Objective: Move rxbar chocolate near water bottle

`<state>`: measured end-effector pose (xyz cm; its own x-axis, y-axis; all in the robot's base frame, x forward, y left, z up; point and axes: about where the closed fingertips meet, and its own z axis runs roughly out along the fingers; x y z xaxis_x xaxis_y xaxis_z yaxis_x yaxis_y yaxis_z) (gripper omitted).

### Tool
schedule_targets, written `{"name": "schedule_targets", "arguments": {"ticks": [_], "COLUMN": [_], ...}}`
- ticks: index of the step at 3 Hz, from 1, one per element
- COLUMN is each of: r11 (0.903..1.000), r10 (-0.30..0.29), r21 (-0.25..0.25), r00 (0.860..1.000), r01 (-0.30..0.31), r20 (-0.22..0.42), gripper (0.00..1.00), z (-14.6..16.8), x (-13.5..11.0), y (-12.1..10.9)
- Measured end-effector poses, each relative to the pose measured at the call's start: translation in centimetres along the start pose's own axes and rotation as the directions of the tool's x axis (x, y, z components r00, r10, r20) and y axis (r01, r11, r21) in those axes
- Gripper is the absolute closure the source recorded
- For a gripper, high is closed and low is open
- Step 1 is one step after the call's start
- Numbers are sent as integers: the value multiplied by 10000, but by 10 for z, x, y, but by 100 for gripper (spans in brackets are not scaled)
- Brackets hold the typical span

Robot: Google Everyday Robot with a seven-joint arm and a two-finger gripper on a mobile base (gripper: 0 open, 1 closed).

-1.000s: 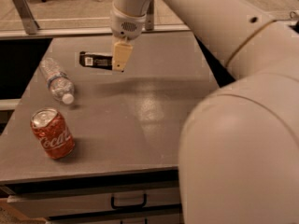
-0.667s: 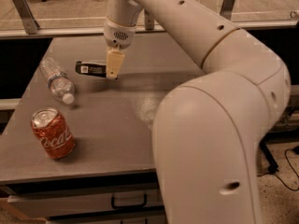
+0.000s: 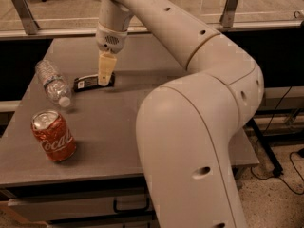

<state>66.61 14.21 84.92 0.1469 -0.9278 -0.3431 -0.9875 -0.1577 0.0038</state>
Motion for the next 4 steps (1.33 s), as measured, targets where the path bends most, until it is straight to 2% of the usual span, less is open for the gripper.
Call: {"name": "schedule_targets", "arguments": {"ticks": [1, 2, 3, 4], "r11": [9956, 9544, 8393, 7537], "r10": [714, 1984, 2944, 3162], "r21": [598, 2191, 4463, 5665], "r00": [9974, 9792, 9497, 9395], "r01": [-716, -2029, -3105, -3332], "r20": [54, 428, 1071, 1320], "gripper": [0, 0, 0, 0], "z": [-15, -60, -122, -153], "x": [3, 23, 43, 48], "y": [5, 23, 53, 66]}}
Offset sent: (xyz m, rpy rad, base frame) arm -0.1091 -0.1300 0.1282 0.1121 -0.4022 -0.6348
